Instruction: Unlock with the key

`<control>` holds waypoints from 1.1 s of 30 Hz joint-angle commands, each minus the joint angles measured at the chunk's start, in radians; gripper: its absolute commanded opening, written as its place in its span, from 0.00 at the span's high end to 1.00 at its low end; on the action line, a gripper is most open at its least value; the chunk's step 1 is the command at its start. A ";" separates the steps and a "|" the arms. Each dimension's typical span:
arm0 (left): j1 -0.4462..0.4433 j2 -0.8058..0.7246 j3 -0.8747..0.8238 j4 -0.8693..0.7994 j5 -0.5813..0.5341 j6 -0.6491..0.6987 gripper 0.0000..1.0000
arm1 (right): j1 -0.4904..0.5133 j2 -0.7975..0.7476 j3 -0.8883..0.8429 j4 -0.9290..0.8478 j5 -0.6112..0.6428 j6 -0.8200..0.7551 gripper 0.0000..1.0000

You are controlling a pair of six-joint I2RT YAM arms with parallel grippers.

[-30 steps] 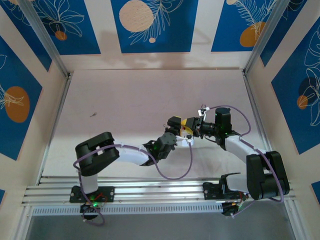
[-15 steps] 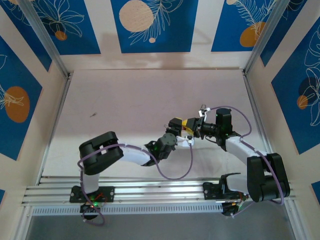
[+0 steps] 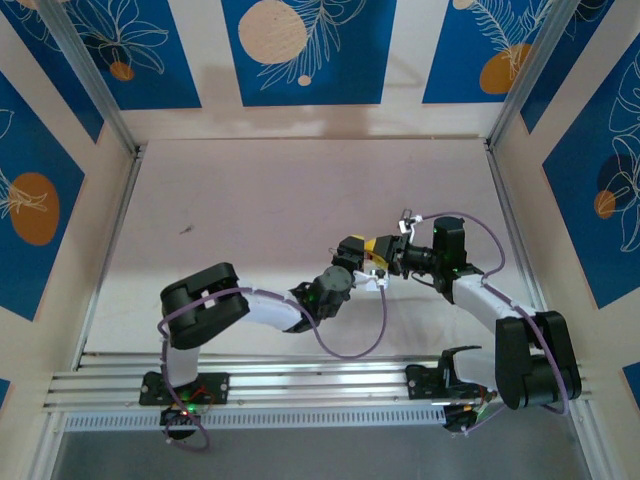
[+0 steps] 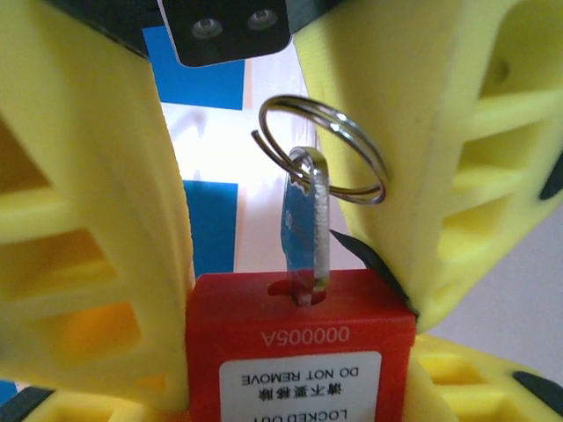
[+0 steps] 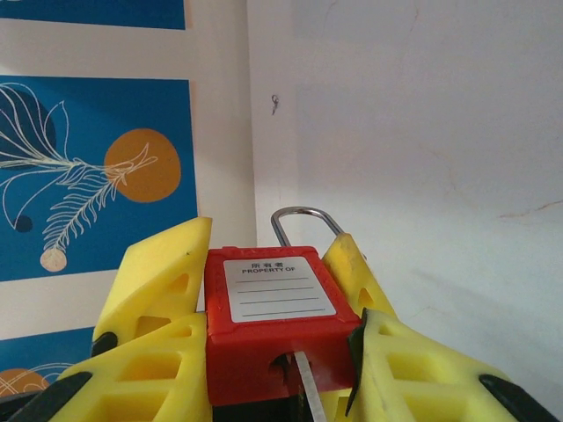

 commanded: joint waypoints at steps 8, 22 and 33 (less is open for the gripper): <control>0.000 0.012 0.011 0.030 -0.011 0.030 0.60 | 0.004 -0.028 -0.002 0.010 -0.034 0.006 0.81; 0.000 0.011 0.014 0.040 -0.025 0.052 0.62 | 0.001 -0.057 0.002 -0.026 -0.026 -0.022 0.65; 0.013 0.010 0.014 0.067 -0.036 0.076 0.62 | -0.006 -0.071 0.016 -0.108 -0.029 -0.086 0.54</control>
